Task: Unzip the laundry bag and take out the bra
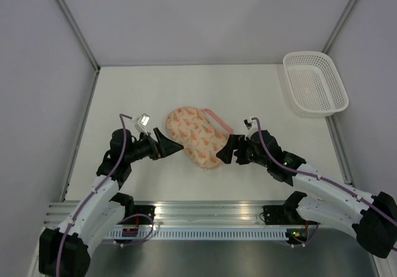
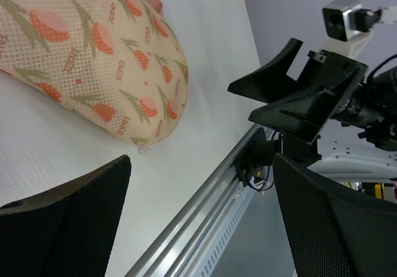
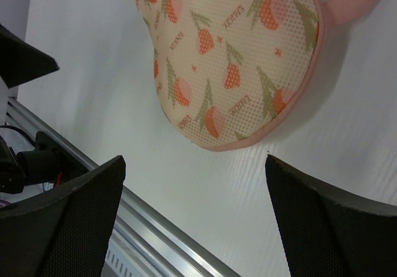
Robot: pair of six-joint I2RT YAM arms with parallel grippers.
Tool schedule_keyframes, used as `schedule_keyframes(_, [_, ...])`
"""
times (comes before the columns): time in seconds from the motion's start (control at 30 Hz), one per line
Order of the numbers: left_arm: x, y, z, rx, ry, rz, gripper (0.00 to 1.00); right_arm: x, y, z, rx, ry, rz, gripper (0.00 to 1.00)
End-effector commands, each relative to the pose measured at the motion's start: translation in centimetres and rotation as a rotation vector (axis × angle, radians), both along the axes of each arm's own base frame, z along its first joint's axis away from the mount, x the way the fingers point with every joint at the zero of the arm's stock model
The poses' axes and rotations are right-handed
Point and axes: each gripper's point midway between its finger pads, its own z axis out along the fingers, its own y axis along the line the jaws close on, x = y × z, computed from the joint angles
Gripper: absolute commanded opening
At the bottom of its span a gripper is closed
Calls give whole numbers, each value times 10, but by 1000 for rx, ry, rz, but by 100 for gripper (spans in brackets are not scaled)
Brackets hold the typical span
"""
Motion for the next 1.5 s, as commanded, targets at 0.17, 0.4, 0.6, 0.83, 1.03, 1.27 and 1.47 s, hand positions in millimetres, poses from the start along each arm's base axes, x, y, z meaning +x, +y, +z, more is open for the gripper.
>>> schedule_keyframes(0.17, [32, -54, -17, 78, 102, -20, 95, 7, 12, 13, 82, -43, -2, 98])
schedule_keyframes(0.4, [42, -56, -39, 168, 232, 115, 92, 7, 6, 9, 65, -50, -20, 98])
schedule_keyframes(0.6, [22, -24, -66, 113, 355, 322, 93, 11, 4, 17, 81, -94, -32, 98])
schedule_keyframes(0.83, [6, -30, -95, 106, 492, 376, 93, 31, -10, 7, 16, -85, -171, 98])
schedule_keyframes(1.03, [-5, -32, -103, 16, 494, 404, 94, 51, -28, -7, -133, -40, -313, 66])
schedule_keyframes(1.27, [-7, -34, -104, 0, 478, 384, 95, 53, 16, -5, -79, -4, -143, 1])
schedule_keyframes(1.47, [2, -39, -102, -59, 428, 380, 96, 61, 42, -18, -32, 6, -78, 0])
